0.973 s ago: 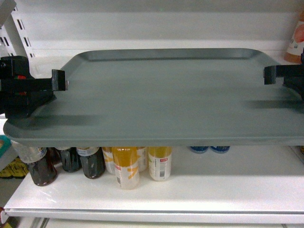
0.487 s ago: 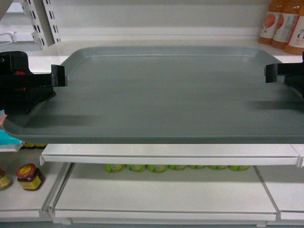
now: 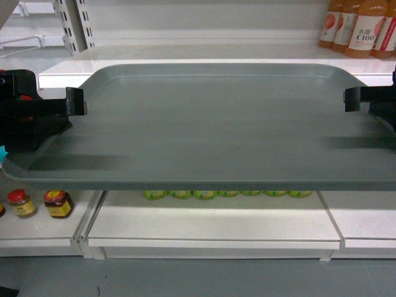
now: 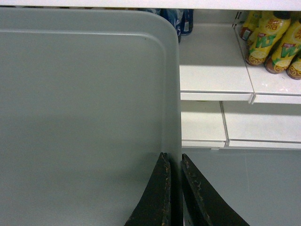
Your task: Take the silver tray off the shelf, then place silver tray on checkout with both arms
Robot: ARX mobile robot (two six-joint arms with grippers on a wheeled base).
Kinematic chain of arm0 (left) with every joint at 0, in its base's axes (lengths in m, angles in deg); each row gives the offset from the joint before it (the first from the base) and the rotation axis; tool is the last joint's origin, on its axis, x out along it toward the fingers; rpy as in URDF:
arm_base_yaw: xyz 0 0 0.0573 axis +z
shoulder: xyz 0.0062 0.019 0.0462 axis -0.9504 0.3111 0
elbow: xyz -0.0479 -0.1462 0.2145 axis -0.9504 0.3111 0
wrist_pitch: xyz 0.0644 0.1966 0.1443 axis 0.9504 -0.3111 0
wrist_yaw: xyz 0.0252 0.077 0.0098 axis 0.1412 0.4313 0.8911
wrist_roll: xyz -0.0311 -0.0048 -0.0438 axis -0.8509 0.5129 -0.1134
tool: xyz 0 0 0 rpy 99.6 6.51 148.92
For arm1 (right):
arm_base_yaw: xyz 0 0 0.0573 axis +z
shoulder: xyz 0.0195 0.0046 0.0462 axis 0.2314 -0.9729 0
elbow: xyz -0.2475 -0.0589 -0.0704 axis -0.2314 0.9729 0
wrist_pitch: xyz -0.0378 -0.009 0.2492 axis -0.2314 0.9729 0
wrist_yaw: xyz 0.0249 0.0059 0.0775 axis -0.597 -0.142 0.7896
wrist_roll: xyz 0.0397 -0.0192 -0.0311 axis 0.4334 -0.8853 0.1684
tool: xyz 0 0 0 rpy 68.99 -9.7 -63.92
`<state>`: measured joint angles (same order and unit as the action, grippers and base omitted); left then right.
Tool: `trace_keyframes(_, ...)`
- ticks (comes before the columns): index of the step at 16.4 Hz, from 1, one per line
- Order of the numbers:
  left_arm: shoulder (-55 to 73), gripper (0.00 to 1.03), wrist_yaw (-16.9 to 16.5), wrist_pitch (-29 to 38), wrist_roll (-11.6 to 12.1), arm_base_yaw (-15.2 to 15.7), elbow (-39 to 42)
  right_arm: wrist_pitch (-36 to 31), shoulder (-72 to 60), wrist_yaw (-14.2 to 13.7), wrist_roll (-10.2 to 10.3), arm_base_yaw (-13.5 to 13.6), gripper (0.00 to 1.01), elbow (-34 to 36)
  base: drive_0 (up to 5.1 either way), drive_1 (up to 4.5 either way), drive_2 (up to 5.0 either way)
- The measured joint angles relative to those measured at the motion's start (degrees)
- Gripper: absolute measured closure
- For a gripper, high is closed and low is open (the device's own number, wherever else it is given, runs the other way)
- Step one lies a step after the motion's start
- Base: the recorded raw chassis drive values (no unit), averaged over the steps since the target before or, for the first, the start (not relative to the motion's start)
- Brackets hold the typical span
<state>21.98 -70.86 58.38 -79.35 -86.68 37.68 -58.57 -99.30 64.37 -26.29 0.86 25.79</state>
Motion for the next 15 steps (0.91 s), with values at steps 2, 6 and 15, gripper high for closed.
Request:
trace_keyframes(2,0.00,0.99,-0.02,0.15,0.00,0.00,0.00,-0.24,0.00,0.00,0.00,0.00,0.98,0.00,0.1,-4.26,4.4)
trace_keyframes(6,-0.07,0.99,-0.04,0.26,0.00,-0.02,-0.02,-0.52,0.00,0.02,0.00,0.00,0.98,0.00,0.1,-4.21,4.5)
trace_keyframes(15,-0.11,0.99,0.02,-0.02,0.00,0.00,-0.04,-0.09,0.00,-0.09,0.00,0.00,0.98,0.00,0.0,-4.32,4.3)
